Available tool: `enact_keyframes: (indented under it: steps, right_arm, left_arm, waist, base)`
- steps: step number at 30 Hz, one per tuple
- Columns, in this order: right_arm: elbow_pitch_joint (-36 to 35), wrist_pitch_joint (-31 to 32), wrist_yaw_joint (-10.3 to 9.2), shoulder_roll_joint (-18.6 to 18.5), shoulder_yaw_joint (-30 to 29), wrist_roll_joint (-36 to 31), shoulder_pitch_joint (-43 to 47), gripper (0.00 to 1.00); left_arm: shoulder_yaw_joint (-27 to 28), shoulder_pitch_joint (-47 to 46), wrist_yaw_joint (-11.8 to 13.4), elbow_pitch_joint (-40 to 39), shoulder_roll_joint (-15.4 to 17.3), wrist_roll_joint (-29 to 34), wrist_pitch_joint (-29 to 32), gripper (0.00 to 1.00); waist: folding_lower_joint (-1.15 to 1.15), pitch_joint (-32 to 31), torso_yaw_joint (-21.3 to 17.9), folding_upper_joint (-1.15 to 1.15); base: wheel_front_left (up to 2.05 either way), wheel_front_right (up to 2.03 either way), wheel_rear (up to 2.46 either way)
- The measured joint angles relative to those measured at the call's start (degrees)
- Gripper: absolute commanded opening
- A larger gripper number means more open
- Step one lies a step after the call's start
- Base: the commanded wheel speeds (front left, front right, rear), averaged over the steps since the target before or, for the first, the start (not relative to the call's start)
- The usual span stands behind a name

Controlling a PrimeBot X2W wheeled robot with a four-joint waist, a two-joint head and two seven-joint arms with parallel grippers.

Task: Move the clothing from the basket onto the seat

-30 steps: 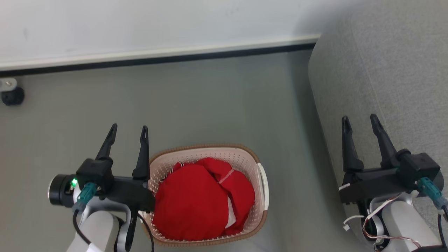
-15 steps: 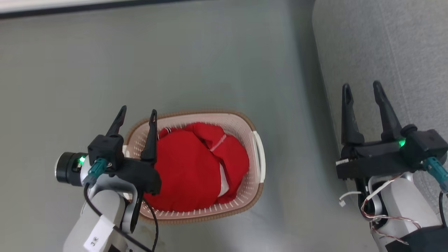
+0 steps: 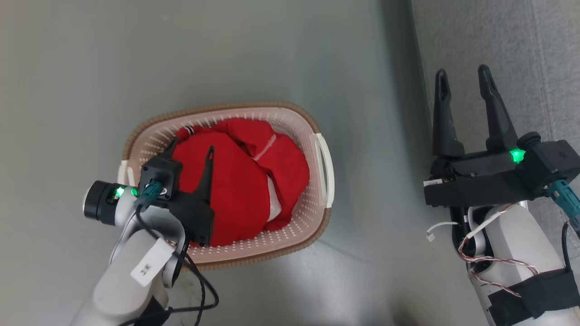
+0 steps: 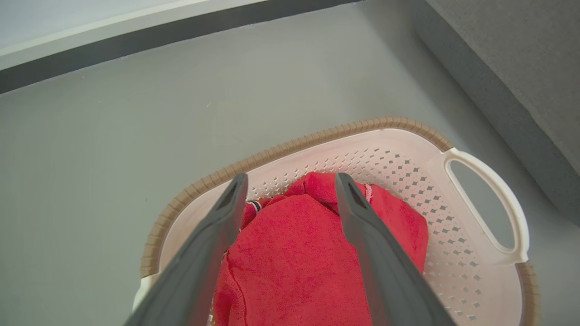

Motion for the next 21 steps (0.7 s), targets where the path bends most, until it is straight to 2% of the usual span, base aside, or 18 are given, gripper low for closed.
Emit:
enact_keyframes:
  steps: [7,17,21]
  right_arm:
    - [-0.7,0.0,0.35,1.3,1.1,-0.4,-1.7,1.00]
    - [0.2,0.0,1.21,2.7,3.4,-0.6,-3.6,1.00]
    - [0.6,0.0,1.35,3.1,3.6,-0.6,-3.8,1.00]
  left_arm:
    - [-1.8,-3.5,-0.7,5.6,0.1,1.6,2.9,1.00]
    - [-4.7,-7.3,-3.0,13.0,1.4,4.3,6.6,1.00]
    - [-5.3,-8.8,-3.1,15.7,1.4,5.2,8.3,1.00]
  waist:
    - [0.00,4.5,-1.5,0.00]
    - [0.00,9.4,-4.4,0.00]
    - [0.00,10.9,-5.6,-0.01]
  base:
    - [0.00,0.00,0.00]
    - [0.00,0.00,0.00]
    - [0.00,0.00,0.00]
